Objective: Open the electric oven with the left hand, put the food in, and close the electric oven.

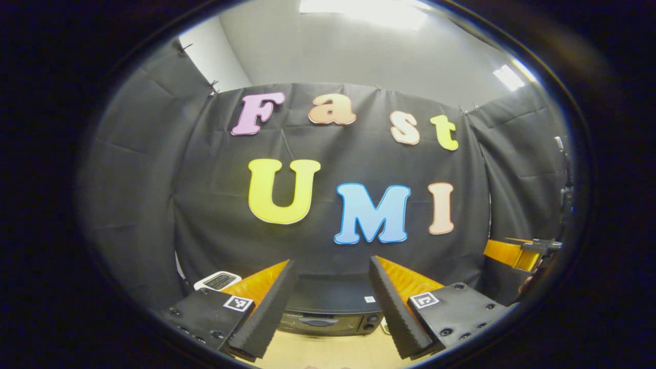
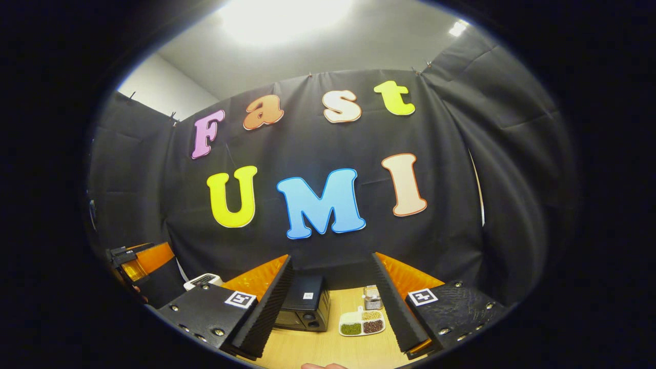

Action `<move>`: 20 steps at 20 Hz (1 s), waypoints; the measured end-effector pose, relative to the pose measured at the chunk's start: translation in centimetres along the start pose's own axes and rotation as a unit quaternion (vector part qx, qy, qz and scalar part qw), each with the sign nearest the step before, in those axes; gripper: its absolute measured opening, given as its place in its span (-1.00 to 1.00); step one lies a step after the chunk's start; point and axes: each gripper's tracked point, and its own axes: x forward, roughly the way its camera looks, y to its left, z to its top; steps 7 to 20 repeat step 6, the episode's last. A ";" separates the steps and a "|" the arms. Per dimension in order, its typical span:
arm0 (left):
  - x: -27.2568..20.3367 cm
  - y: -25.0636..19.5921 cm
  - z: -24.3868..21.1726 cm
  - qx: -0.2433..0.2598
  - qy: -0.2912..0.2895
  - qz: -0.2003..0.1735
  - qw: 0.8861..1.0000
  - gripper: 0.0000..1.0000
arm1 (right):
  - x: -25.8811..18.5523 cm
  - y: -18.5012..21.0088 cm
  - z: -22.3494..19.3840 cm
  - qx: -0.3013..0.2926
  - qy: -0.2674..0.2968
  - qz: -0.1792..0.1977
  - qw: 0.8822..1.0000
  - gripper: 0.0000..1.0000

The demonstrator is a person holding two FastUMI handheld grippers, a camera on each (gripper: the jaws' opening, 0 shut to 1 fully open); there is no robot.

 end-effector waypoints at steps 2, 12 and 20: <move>0.1 1.3 -0.4 -0.004 0.008 -0.006 1.000 0.99 | 0.1 1.2 0.0 -0.003 0.000 -0.005 1.000 0.84; 0.6 4.0 -0.7 -0.017 0.014 -0.019 1.000 0.99 | -0.3 3.3 0.0 -0.009 -0.006 -0.017 1.000 0.84; 0.6 4.0 -0.7 -0.017 0.014 -0.019 1.000 0.99 | -0.3 3.3 0.0 -0.009 -0.006 -0.017 1.000 0.84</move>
